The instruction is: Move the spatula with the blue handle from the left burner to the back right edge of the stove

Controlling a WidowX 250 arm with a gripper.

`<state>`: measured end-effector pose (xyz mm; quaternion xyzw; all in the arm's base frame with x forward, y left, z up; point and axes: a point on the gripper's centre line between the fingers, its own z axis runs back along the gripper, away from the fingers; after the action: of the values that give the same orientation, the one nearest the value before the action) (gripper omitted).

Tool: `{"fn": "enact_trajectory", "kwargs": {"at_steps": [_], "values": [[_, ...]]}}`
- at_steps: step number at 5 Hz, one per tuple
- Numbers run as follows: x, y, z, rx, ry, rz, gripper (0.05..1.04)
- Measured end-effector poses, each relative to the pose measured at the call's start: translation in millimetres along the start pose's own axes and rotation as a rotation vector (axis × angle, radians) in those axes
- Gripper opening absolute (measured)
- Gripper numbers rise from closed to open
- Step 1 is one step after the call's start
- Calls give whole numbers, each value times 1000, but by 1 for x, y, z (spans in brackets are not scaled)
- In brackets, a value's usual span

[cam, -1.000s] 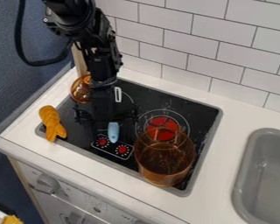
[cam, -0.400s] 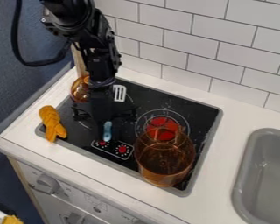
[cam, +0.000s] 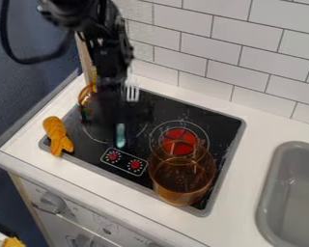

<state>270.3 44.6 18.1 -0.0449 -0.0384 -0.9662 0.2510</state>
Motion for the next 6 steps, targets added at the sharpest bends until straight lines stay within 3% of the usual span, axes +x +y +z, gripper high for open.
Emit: {"fn": "enact_trajectory", "kwargs": {"at_steps": [1,2,4,5,6], "values": [[4,16,25,44,14,64,324],[10,37,40,132,24,239,324],[4,96,48,259,32,508,324],[-10,123,36,269,12,585,324],[-21,141,23,252,25,648,324]]}}
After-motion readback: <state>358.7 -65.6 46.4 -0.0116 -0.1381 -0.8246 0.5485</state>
